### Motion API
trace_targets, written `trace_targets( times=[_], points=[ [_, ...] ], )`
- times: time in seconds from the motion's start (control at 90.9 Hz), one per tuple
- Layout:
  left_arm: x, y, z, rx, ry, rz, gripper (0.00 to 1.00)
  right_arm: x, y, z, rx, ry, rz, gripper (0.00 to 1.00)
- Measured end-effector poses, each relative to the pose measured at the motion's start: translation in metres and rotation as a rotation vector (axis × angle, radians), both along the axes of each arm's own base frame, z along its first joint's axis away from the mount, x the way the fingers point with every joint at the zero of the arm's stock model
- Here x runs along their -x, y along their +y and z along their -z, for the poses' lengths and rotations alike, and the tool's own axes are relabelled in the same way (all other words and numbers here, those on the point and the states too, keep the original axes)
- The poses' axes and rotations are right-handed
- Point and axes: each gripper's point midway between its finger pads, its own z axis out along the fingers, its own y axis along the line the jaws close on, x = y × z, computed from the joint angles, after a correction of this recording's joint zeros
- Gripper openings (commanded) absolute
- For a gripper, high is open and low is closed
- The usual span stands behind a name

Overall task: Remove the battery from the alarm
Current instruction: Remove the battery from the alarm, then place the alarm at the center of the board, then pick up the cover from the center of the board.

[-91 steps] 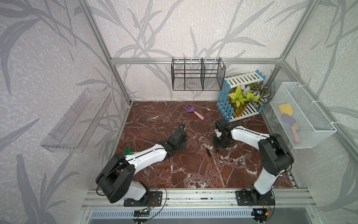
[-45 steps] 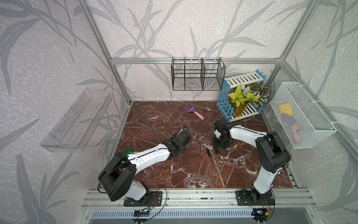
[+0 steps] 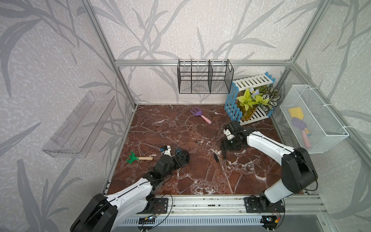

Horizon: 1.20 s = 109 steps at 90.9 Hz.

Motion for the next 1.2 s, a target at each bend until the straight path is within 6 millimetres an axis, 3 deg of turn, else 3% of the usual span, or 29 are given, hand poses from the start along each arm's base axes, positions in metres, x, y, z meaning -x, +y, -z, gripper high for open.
trace_targets(
  times=[0.077,0.154,0.187,0.231,0.286,0.363,0.451,0.638,0.759,0.913,1.034,1.199],
  points=[
    [-0.001,-0.004,0.001,0.089,0.018,-0.019,0.19,-0.003,0.01,-0.011,-0.055,-0.048,-0.026,0.68],
    [-0.001,-0.011,0.001,0.157,0.046,-0.02,0.34,-0.006,0.021,-0.017,-0.116,-0.074,-0.046,0.68],
    [-0.002,-0.013,0.002,0.179,0.057,-0.021,0.42,-0.007,0.026,-0.018,-0.14,-0.082,-0.052,0.68],
    [-0.002,-0.016,0.002,0.21,0.073,-0.024,0.63,-0.007,0.032,-0.019,-0.166,-0.085,-0.062,0.68],
    [-0.002,-0.018,0.003,0.231,0.089,-0.029,0.83,-0.004,0.039,-0.018,-0.19,-0.083,-0.075,0.69],
    [0.002,-0.02,0.007,0.249,0.127,-0.028,0.94,0.003,0.051,-0.016,-0.212,-0.077,-0.107,0.69],
    [0.008,-0.022,0.014,0.22,0.178,-0.014,1.0,0.012,0.062,-0.013,-0.23,-0.067,-0.139,0.7],
    [0.008,-0.025,-0.008,0.161,0.192,0.015,1.0,0.027,0.064,0.0,-0.234,-0.032,-0.149,0.7],
    [0.015,-0.011,-0.012,0.093,0.215,-0.014,1.0,0.029,0.062,0.0,-0.224,-0.036,-0.153,0.7],
    [0.03,0.017,-0.002,-0.006,0.262,-0.086,1.0,0.038,0.062,0.003,-0.176,-0.031,-0.185,0.68],
    [0.031,0.033,-0.006,-0.056,0.234,-0.124,0.99,0.045,0.067,0.004,-0.116,-0.027,-0.226,0.57],
    [0.008,0.035,-0.042,-0.079,0.043,-0.132,0.99,0.04,0.073,0.015,0.008,-0.006,-0.25,0.37]
  ],
)
